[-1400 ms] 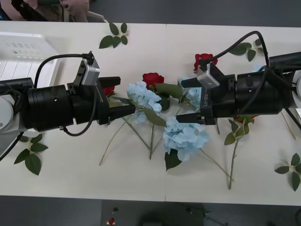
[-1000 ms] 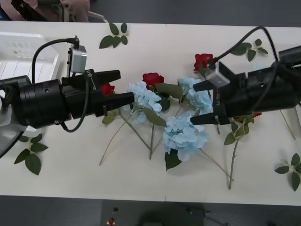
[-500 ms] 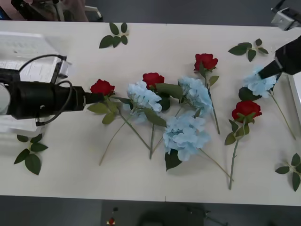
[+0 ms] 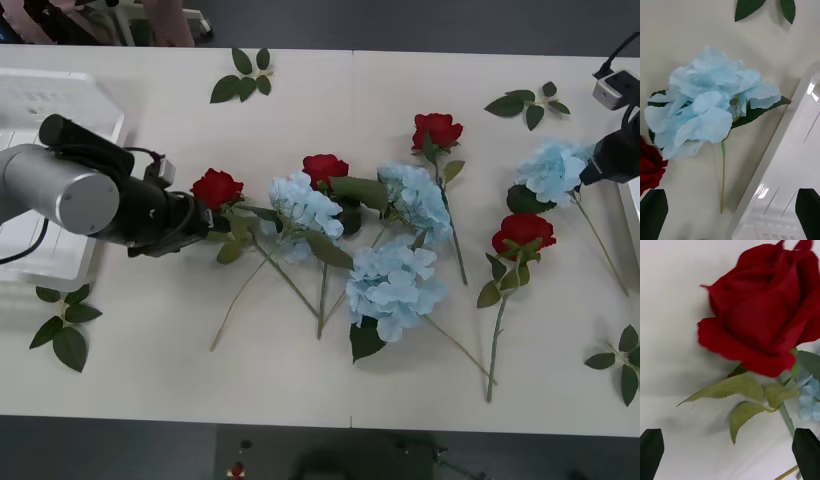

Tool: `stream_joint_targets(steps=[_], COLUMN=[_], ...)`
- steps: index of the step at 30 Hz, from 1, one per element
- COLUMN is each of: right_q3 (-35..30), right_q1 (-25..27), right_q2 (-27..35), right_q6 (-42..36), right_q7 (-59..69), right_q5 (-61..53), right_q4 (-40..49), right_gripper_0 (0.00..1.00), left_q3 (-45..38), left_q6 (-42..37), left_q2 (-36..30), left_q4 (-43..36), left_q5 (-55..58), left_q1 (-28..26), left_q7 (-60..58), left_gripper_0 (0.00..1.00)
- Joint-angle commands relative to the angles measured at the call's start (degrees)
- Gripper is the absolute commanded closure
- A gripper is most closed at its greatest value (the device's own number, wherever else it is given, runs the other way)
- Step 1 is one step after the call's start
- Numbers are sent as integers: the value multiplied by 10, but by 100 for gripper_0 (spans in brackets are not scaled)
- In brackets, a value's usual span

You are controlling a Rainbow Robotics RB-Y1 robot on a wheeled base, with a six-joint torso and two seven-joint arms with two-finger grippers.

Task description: Put the red flowers into the right box and the blue flowers into the left box

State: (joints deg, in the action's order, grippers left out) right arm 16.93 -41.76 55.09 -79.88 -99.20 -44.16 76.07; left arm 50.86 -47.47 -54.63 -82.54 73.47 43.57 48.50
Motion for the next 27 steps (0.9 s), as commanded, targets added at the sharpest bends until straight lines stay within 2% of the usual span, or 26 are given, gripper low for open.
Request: stream_joint_targets(steps=[1, 7, 18, 19, 21, 22, 23, 27], right_q3=[19, 73, 166, 166, 166, 166, 166, 166], right_q1=[-1, -2, -5, -5, -8, -10, -16, -32], right_q2=[18, 18, 14, 12, 5, 1, -8, -38], right_q6=[59, 126, 198, 200, 206, 206, 206, 220], right_q7=[-7, -10, -5, -5, -8, -8, -10, -9], right_q5=[6, 21, 14, 14, 14, 14, 14, 14], right_q4=[-36, -74, -108, -110, -123, -128, -142, -186], right_gripper_0=[0, 0, 0, 0, 0, 0, 0, 0], left_q3=[-21, -21, -20, -20, -20, -20, -20, -20], left_q6=[-11, -46, -46, -46, -46, -46, -46, -47], left_q2=[44, 106, 188, 191, 200, 202, 204, 201], left_q4=[43, 119, 224, 229, 248, 252, 258, 255], left_q5=[-19, -31, -51, -53, -57, -58, -60, -65], left_q1=[35, 73, 93, 94, 99, 100, 101, 103], left_q7=[-49, -50, -50, -50, -50, -50, -49, -46], left_gripper_0=[0, 0, 1, 13, 80, 92, 99, 100])
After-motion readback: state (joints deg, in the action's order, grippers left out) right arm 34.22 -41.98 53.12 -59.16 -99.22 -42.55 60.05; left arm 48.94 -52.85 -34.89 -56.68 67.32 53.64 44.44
